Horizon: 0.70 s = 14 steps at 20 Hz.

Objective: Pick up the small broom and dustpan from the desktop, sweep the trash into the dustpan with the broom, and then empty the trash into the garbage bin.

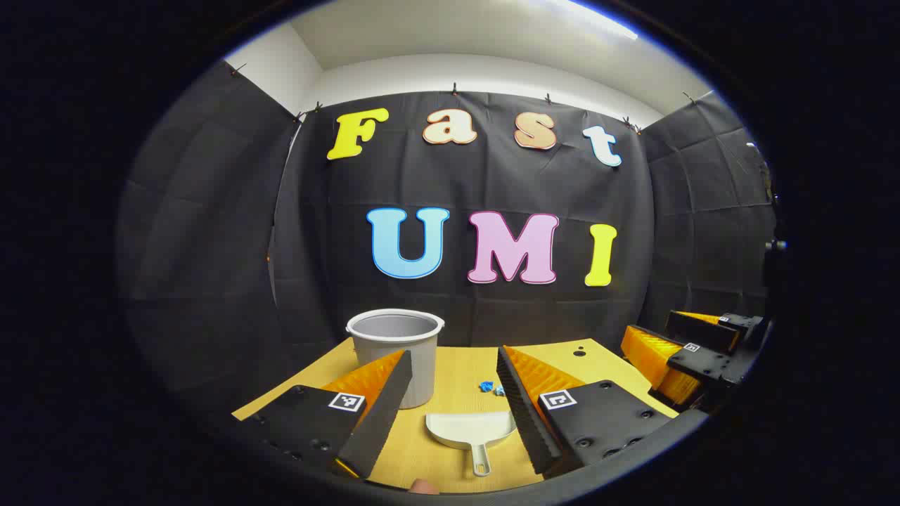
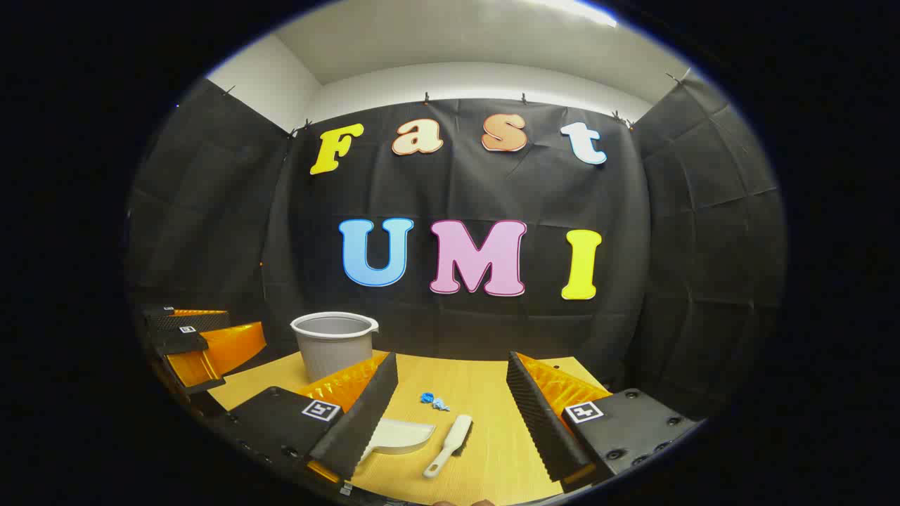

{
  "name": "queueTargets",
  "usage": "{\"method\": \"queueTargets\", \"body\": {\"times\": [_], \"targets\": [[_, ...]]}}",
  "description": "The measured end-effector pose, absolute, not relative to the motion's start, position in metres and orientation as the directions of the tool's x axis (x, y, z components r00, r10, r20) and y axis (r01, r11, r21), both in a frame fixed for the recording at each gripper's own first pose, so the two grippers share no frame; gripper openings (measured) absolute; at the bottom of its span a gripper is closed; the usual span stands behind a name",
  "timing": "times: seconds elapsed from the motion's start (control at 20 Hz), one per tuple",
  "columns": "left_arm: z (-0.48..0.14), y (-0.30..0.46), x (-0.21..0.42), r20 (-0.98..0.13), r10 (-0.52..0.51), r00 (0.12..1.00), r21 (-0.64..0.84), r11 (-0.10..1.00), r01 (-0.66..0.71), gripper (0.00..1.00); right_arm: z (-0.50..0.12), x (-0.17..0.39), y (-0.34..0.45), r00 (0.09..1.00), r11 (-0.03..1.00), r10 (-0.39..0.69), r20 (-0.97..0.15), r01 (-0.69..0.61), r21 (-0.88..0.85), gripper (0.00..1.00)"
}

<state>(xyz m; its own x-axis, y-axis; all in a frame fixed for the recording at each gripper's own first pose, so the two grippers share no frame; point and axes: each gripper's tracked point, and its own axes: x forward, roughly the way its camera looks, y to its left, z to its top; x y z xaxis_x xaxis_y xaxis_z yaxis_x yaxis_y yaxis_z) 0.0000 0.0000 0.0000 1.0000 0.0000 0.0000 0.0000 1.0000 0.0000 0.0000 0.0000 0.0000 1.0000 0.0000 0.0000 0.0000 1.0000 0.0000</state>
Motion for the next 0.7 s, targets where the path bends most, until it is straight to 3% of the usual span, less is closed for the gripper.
{"method": "queueTargets", "body": {"times": [0.35,0.55,0.7], "targets": [[-0.013,-0.005,0.000,-0.037,-0.050,0.998,-0.030,0.998,0.049,0.73,0.008,0.007,-0.008,0.997,0.997,-0.063,0.034,0.065,-0.052,0.99],[-0.029,0.003,0.005,-0.111,0.010,0.994,-0.069,0.997,-0.018,0.73,-0.010,0.026,-0.013,0.999,0.990,-0.040,-0.010,0.038,-0.135,0.99],[-0.033,-0.012,0.008,-0.107,-0.063,0.992,-0.111,0.993,0.051,0.73,0.005,0.036,-0.022,0.998,0.995,-0.062,0.024,0.063,-0.082,0.99]]}}
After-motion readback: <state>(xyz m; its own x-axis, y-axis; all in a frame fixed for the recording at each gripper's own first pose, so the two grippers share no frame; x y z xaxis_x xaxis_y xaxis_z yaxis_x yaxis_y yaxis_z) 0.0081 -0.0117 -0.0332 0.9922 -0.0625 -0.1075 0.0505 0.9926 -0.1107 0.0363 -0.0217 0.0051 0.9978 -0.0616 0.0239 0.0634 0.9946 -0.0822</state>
